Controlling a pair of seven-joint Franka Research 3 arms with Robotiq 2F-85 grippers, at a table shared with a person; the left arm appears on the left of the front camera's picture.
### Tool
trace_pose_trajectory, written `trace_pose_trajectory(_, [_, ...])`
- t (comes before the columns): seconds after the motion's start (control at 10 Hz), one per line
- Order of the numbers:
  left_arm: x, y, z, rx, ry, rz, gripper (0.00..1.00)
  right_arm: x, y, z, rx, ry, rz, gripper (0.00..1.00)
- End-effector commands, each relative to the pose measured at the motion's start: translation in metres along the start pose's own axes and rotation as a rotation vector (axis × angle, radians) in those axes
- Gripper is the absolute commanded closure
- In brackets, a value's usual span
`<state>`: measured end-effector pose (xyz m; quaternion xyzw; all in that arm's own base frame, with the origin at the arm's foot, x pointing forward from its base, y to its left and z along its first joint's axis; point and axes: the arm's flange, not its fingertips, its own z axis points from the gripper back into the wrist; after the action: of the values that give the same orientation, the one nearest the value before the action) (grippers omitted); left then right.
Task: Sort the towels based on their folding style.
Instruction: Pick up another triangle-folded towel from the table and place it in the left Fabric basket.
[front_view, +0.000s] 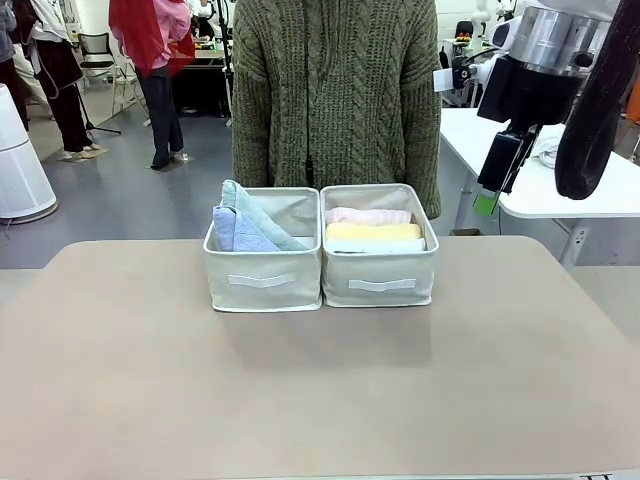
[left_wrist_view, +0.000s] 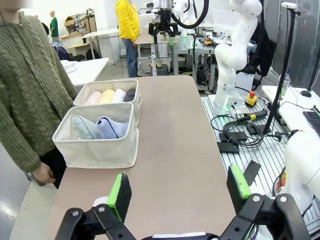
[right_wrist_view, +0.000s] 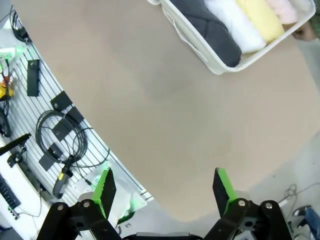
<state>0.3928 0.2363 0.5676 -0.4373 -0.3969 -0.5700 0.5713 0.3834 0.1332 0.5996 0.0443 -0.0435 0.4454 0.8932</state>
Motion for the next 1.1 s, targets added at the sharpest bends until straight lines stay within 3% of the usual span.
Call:
trace_pose_trajectory(0.0, [0.002,-0.002,0.002,0.004,0.002,-0.003,0.0,0.0,0.0,0.0,-0.001,0.001,0.0,0.0])
trace_pose_trajectory(0.1, [0.002,-0.002,0.002,0.004,0.002,-0.003,0.0,-0.02,-0.019,0.017,0.065,-0.042,0.111,0.0])
trace_pose_trajectory(0.2, [0.002,-0.002,0.002,0.004,0.002,-0.003,0.0,-0.053,-0.048,0.036,0.093,-0.143,0.221,0.0])
trace_pose_trajectory(0.4, [0.002,-0.002,0.002,0.004,0.002,-0.003,0.0,-0.103,-0.112,0.065,0.154,-0.411,0.337,0.0])
trace_pose_trajectory(0.6, [0.002,-0.002,0.002,0.004,0.002,-0.003,0.0,-0.165,-0.163,0.062,0.258,-0.674,0.378,0.0])
trace_pose_trajectory(0.8, [0.002,-0.002,0.002,0.004,0.002,-0.003,0.0,-0.217,-0.201,0.041,0.326,-0.808,0.394,0.0])
trace_pose_trajectory(1.0, [0.002,-0.002,0.002,0.004,0.002,-0.003,0.0,-0.25,-0.22,0.02,0.334,-0.872,0.436,0.0])
